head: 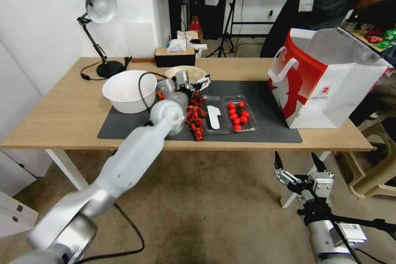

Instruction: Pick up the trash from the table and place it into the takeout bag.

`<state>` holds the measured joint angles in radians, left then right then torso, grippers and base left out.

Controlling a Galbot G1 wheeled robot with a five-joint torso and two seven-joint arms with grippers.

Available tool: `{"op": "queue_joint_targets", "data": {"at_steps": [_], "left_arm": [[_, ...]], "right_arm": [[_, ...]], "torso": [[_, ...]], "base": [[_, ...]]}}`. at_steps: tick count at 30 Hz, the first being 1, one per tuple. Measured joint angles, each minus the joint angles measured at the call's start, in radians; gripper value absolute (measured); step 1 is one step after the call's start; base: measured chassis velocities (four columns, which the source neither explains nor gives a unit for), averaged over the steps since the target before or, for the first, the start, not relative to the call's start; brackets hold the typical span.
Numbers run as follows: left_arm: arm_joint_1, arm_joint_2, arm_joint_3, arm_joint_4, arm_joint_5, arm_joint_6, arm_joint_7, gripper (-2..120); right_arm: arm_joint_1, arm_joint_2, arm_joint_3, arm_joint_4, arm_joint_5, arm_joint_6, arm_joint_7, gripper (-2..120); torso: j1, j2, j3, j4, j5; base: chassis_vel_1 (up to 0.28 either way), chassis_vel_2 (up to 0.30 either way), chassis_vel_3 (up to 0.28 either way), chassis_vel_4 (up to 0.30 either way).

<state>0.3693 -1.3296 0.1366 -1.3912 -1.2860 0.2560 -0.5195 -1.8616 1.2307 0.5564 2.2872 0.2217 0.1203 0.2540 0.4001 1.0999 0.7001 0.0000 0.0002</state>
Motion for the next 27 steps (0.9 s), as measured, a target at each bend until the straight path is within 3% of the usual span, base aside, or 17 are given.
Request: {"op": "queue_joint_targets", "data": {"at_steps": [2, 5, 10, 19, 27], "left_arm": [[-0.046, -0.033, 0.003, 0.067, -0.072, 0.022, -0.067, 100], [-0.077, -0.051, 0.003, 0.117, -0.118, 0.04, -0.118, 100], [-0.099, -0.054, 0.0, 0.155, -0.157, 0.052, -0.156, 100], [-0.137, -0.084, -0.03, 0.236, -0.215, 0.05, -0.147, 100], [-0.165, -0.136, -0.054, 0.322, -0.192, 0.047, -0.137, 100]], "right_arm": [[-0.002, 0.001, 0.006, -0.003, 0.0, 0.0, 0.001, 100], [-0.003, 0.001, 0.007, -0.004, 0.001, 0.01, 0.002, 100], [0.001, 0.002, 0.007, -0.008, 0.001, 0.028, 0.004, 100], [0.005, 0.001, -0.003, -0.012, 0.001, 0.029, 0.005, 100], [-0.003, -0.002, 0.0, -0.012, 0.003, 0.04, 0.004, 100]], "torso": [[0.0, 0.0, 0.0, -0.0003, 0.0], [0.0, 0.0, 0.0, -0.0001, -0.0001], [0.0, 0.0, 0.0, 0.0001, -0.0001], [0.0, 0.0, 0.0, 0.0001, -0.0001], [0.0, 0.0, 0.0, -0.0001, -0.0001]], "base": [[0.0, 0.0, 0.0, 0.0], [0.0, 0.0, 0.0, 0.0], [0.0, 0.0, 0.0, 0.0], [0.0, 0.0, 0.0, 0.0], [0.0, 0.0, 0.0, 0.0]]}}
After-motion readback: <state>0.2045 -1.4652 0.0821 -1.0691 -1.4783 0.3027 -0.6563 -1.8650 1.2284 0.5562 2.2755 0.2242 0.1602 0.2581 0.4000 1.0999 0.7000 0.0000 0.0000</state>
